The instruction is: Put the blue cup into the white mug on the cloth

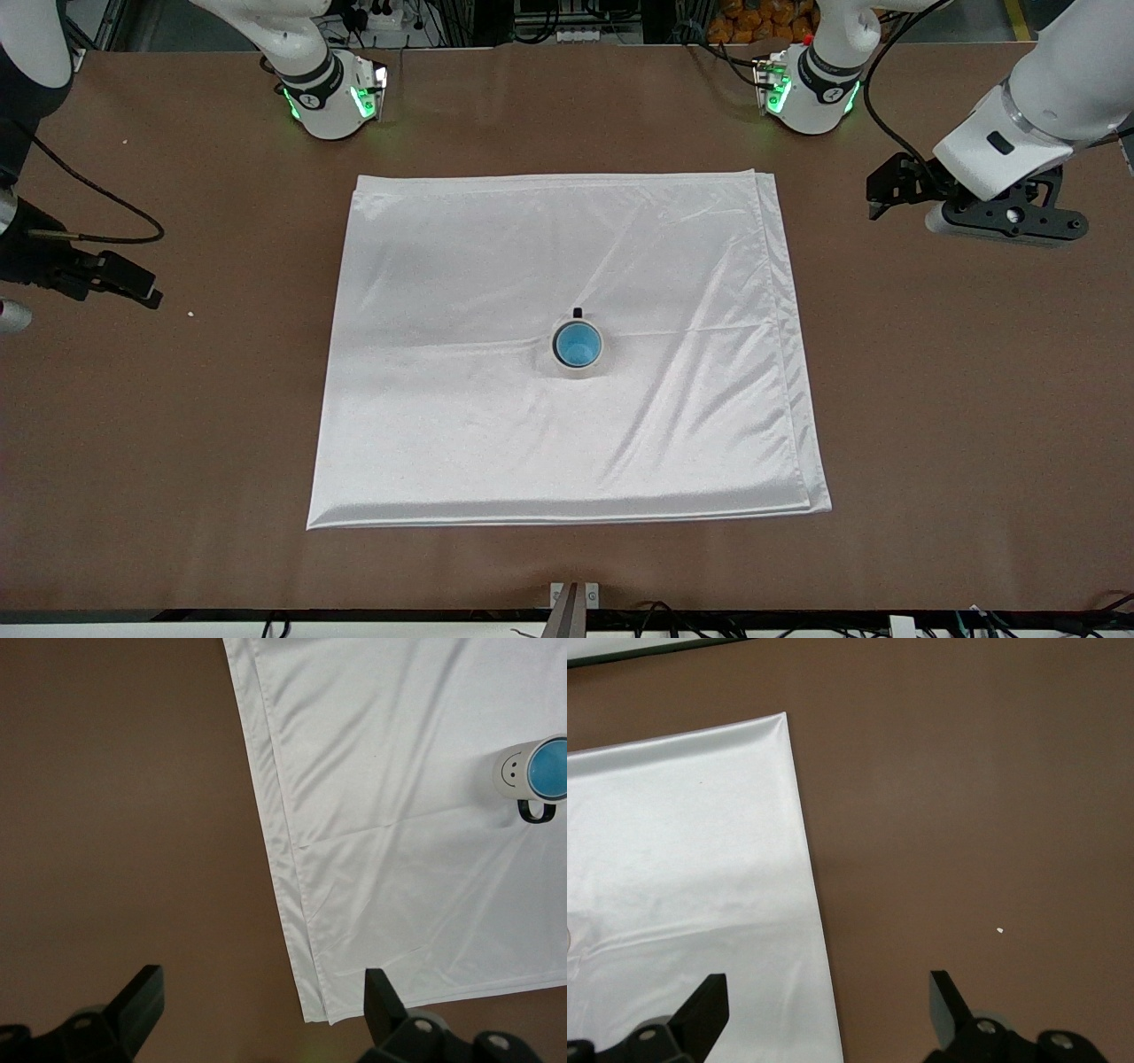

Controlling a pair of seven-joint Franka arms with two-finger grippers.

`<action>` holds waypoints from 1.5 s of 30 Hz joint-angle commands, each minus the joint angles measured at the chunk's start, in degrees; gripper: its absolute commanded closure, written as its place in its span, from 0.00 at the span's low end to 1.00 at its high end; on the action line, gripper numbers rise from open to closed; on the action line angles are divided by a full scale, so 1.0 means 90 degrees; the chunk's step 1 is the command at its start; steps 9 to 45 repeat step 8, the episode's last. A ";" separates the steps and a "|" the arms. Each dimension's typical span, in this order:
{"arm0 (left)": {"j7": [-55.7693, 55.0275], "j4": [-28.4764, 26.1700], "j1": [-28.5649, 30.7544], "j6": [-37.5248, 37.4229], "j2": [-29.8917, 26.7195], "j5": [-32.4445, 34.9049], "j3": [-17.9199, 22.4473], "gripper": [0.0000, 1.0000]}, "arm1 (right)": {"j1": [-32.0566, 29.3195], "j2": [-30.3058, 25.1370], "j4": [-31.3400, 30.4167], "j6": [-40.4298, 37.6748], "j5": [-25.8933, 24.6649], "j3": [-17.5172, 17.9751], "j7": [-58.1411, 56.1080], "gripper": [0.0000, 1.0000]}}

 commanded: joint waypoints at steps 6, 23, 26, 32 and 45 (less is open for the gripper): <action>-0.0067 -0.0005 -0.0018 -0.0035 -0.0017 0.0089 0.0045 0.00 | -0.0089 -0.0225 -0.0237 0.0035 0.0114 0.0058 -0.0091 0.00; -0.0067 -0.0005 -0.0018 -0.0015 -0.0007 0.0080 0.0045 0.00 | -0.0089 -0.0225 -0.0237 0.0035 0.0114 0.0058 -0.0091 0.00; -0.0067 -0.0005 -0.0018 -0.0015 -0.0007 0.0080 0.0045 0.00 | -0.0089 -0.0225 -0.0237 0.0035 0.0114 0.0058 -0.0091 0.00; -0.0067 -0.0005 -0.0018 -0.0015 -0.0007 0.0080 0.0045 0.00 | -0.0089 -0.0225 -0.0237 0.0035 0.0114 0.0058 -0.0091 0.00; -0.0067 -0.0005 -0.0018 -0.0015 -0.0007 0.0080 0.0045 0.00 | -0.0089 -0.0225 -0.0237 0.0035 0.0114 0.0058 -0.0091 0.00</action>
